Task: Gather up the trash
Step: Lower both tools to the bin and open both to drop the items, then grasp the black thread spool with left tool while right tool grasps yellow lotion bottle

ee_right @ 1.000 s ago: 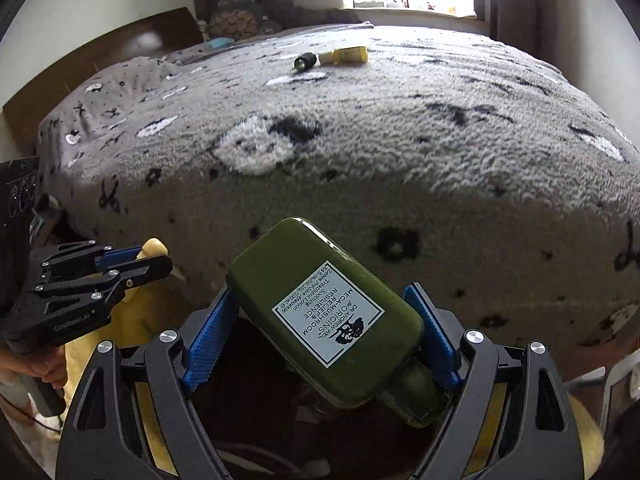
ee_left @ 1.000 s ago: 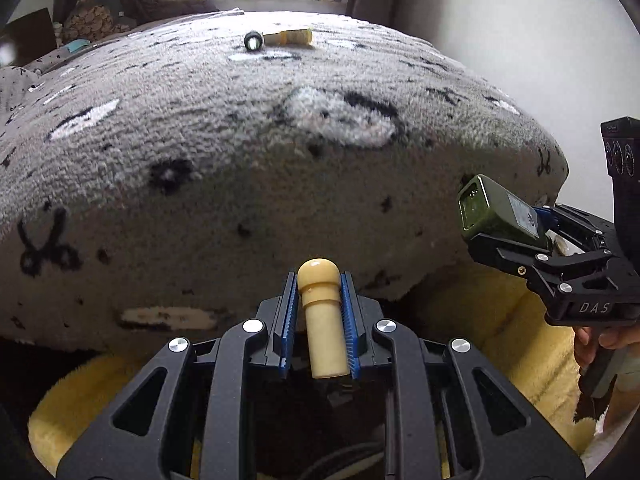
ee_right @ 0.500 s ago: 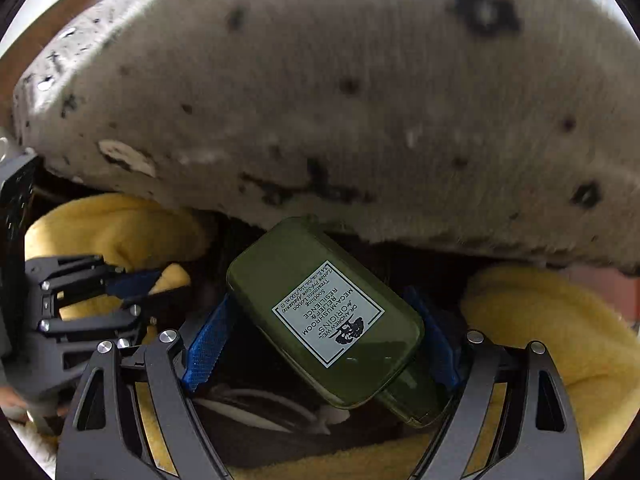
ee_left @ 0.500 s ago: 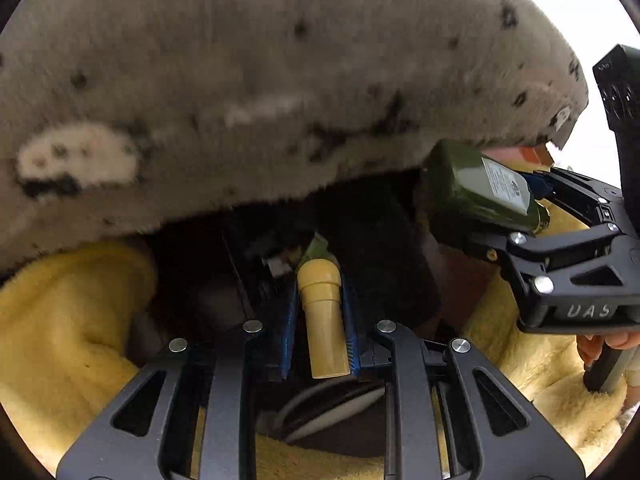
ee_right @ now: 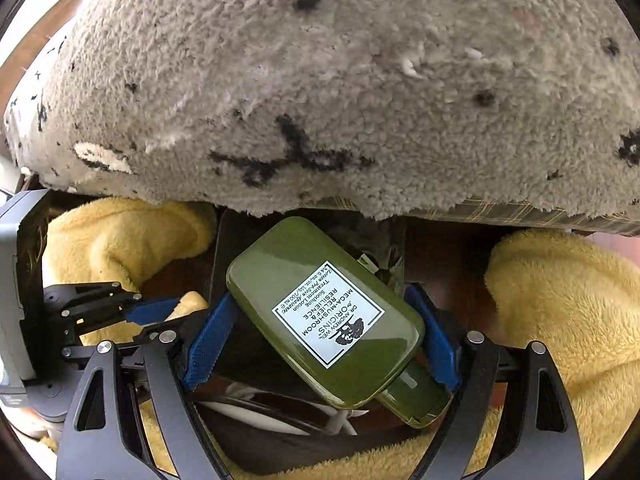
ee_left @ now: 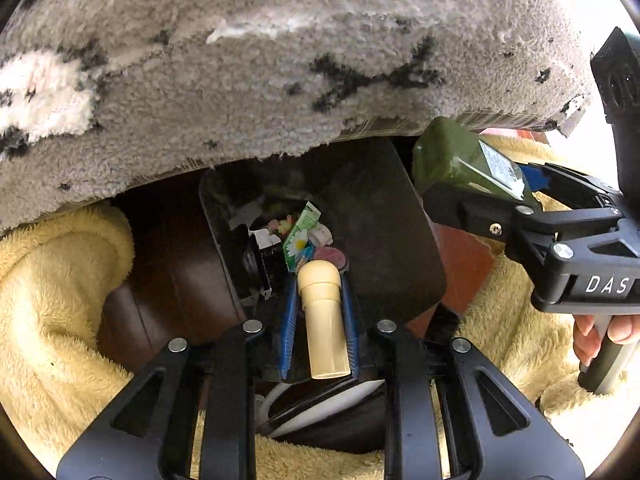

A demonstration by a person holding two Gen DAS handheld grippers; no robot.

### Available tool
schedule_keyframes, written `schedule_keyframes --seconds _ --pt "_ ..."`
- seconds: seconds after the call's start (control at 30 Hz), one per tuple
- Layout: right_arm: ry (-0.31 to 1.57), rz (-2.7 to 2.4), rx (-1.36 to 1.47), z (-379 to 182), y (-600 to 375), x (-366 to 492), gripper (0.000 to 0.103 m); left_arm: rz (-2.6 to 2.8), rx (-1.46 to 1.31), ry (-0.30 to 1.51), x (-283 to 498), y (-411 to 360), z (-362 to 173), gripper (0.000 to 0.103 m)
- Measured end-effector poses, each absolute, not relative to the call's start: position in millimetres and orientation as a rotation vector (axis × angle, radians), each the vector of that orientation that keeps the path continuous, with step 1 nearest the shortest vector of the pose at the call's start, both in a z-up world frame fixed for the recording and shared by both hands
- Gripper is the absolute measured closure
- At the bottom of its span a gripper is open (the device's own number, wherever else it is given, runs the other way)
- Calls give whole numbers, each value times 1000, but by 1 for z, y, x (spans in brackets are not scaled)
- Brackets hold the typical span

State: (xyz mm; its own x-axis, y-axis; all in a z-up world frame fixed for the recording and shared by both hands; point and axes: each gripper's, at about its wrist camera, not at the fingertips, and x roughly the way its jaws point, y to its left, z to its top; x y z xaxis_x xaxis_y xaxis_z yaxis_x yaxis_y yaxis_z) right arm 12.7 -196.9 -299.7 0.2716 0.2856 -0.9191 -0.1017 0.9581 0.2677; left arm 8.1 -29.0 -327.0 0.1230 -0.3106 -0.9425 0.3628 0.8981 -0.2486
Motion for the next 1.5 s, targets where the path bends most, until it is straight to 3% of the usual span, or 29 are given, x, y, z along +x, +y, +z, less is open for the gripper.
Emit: schedule_keyframes --seconds 0.13,0.37,0.63,1.2,1.5 --pt "1266 269 185 -297 -199 14 17 -493 45 1365 10 -29 -328 81" --pt "1227 226 168 -284 -206 14 10 -450 37 1327 13 -26 -318 39" --pt "1104 166 104 -243 -216 11 5 -401 76 1231 15 -19 -282 23" --pt "795 99 32 -121 -251 73 4 -367 145 884 64 -6 -151 21" --pt "803 75 28 -109 -259 166 4 -298 123 800 173 -1 -107 22"
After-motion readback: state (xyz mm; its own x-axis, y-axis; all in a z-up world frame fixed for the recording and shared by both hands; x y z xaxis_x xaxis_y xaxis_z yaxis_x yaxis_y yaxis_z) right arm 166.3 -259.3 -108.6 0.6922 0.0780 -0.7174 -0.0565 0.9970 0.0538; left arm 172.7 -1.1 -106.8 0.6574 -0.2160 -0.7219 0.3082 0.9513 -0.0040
